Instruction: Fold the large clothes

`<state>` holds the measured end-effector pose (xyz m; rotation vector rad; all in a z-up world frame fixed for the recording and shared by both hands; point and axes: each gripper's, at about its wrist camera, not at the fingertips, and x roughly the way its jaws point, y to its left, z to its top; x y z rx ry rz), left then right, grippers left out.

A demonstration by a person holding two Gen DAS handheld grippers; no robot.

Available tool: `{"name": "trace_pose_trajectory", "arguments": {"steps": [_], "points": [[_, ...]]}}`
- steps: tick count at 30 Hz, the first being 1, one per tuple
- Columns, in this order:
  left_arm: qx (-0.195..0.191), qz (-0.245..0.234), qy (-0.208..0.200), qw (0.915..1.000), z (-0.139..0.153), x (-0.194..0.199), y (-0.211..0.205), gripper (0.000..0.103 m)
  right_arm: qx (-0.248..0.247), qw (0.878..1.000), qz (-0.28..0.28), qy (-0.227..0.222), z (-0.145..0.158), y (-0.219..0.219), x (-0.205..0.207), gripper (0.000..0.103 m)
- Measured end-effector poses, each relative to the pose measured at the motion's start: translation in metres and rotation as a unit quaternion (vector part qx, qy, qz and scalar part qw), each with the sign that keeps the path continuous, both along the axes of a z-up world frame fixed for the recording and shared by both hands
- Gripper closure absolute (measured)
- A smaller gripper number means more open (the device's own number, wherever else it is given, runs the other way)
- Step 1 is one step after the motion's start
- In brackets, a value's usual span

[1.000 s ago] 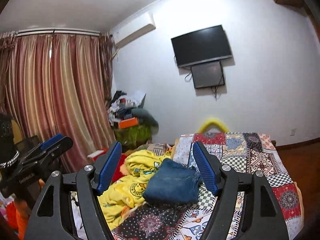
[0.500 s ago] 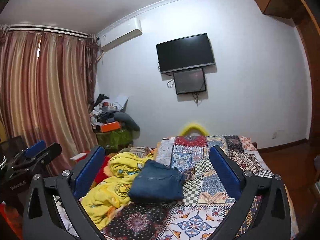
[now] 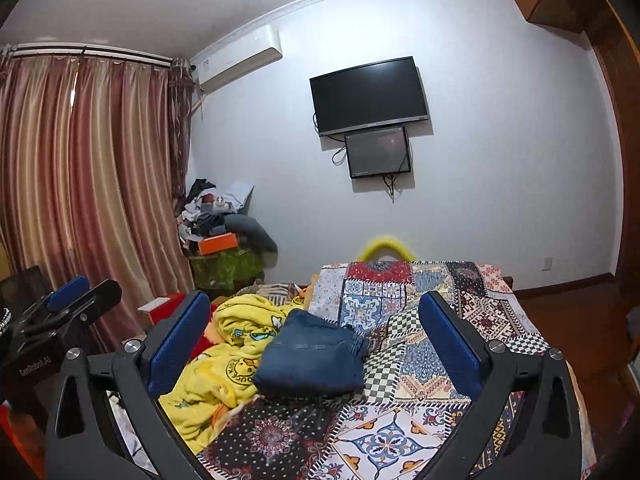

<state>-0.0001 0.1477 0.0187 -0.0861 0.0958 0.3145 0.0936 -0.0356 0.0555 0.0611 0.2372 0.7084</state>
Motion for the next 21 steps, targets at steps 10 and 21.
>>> {"name": "trace_pose_trajectory", "arguments": {"steps": [10, 21], "points": [[-0.001, 0.001, 0.003, 1.0, -0.0016, 0.002, -0.0006, 0.0, -0.005, 1.0, -0.001, -0.003, 0.0005, -0.0011, -0.0027, 0.0], [-0.003, 0.002, 0.004, 1.0, -0.0048, 0.0043, 0.0016, 0.0, -0.013, 1.0, -0.002, -0.005, 0.0002, -0.0037, -0.0012, 0.0]]}}
